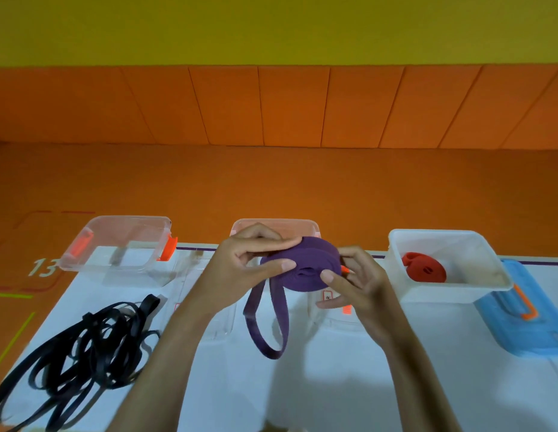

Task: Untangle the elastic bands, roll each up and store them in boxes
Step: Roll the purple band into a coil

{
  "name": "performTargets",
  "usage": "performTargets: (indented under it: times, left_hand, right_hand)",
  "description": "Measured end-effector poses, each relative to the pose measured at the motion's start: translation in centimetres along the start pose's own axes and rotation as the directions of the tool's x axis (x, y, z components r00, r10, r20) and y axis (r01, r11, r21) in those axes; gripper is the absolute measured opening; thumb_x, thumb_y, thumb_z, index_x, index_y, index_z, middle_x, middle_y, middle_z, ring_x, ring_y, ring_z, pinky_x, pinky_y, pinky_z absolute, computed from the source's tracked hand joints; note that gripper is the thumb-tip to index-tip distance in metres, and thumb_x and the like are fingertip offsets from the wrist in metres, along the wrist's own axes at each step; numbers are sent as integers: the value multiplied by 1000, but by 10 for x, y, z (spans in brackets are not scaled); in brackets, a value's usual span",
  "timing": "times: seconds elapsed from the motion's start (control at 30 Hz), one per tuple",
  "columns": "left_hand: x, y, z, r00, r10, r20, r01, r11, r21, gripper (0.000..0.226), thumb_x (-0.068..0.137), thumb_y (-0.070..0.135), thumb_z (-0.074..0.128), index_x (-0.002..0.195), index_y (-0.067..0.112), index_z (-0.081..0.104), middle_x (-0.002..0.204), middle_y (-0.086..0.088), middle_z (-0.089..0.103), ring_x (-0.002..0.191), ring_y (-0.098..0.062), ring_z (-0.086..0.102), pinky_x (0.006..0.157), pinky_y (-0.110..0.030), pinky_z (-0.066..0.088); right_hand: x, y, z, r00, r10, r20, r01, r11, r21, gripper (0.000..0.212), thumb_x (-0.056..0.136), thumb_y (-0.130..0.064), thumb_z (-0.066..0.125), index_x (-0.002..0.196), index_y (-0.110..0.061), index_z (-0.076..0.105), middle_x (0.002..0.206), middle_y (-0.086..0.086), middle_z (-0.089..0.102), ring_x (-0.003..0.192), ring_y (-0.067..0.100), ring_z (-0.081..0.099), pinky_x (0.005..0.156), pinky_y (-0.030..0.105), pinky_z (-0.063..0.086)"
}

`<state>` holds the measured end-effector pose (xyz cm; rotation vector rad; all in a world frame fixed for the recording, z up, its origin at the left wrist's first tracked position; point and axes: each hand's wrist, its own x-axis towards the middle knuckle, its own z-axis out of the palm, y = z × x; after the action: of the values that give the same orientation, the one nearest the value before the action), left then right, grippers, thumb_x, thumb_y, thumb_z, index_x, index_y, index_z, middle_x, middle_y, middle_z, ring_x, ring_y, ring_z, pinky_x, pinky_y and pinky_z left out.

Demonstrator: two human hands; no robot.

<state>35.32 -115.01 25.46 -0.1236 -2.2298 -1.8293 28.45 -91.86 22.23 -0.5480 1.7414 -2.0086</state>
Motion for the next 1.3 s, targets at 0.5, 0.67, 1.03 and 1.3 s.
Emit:
performTargets:
  times: [0.5, 0.67, 1.03, 1.3]
  left_hand:
    - [-21, -3, 3, 999, -10, -47, 6, 997, -80, 38, 82, 25, 88, 119, 28, 81, 118, 3, 73, 117, -21, 68, 104, -36, 55]
    - [-16, 5, 0, 993, 44, -110, -48, 998, -42, 38, 74, 25, 95, 108, 33, 82, 111, 0, 79, 104, -21, 75, 92, -27, 59]
    - [-22, -2, 3, 1000, -21, 15, 22, 999, -50, 38, 86, 16, 88, 120, 30, 81, 116, -1, 74, 108, -23, 71, 97, -37, 59]
    - [-16, 4, 14, 989, 33, -144, -41, 998, -55, 31, 76, 28, 93, 105, 31, 82, 109, 1, 80, 105, -21, 76, 94, -30, 59]
  right_hand:
    - [-15, 0, -5, 988, -134, -73, 119, 977, -175, 27, 79, -41, 83, 102, -33, 72, 106, 2, 79, 101, 23, 77, 83, 40, 65]
    - [-16, 5, -2, 994, -81, 74, 96, 968, -232, 34, 84, -24, 87, 112, -13, 73, 108, 2, 76, 108, 27, 72, 87, 34, 63]
    - [-20, 7, -6, 994, -80, -72, 80, 997, -5, 29, 82, -33, 87, 103, -20, 72, 114, 8, 76, 108, 31, 74, 83, 46, 65]
    - [-17, -2, -8, 999, -42, 22, 42, 999, -21, 35, 85, -32, 87, 115, -22, 72, 116, 7, 76, 110, 29, 74, 81, 34, 64]
